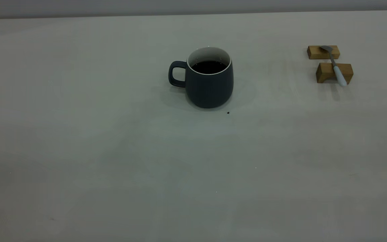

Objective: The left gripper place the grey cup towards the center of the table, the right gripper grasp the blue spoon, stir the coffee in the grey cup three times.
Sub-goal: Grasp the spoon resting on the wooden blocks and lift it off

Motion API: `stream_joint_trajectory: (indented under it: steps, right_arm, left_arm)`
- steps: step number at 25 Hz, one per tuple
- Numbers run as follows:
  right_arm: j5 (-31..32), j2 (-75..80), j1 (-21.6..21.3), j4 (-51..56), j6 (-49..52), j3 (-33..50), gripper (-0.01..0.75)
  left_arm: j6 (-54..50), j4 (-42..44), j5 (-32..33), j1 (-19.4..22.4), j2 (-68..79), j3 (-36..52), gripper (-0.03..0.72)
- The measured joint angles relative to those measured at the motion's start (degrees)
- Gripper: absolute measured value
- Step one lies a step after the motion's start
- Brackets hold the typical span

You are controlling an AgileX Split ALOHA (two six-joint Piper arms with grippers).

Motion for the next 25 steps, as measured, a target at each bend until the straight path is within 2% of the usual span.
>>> stream_joint_trajectory:
  steps: [13,16,19,25]
  right_arm:
    - [-0.4,0.0,0.0,0.0,0.6,-0.1,0.24]
    - [-1.7,1.9,0.0,-0.9,2.8,-1.6,0.259]
    - [-5.2,8.0,0.0,-1.9,5.7,-4.3,0.323]
    - [-11.7,30.8,0.0,-3.4,9.2,-11.0,0.552]
  left_arm:
    - [0.1,0.0,0.0,0.0,0.0,0.0,0.242]
    - [0.1,0.0,0.0,0.0,0.0,0.0,0.242]
    - [0.1,0.0,0.0,0.0,0.0,0.0,0.242]
    - [0.2,0.0,0.0,0.0,0.0,0.0,0.242]
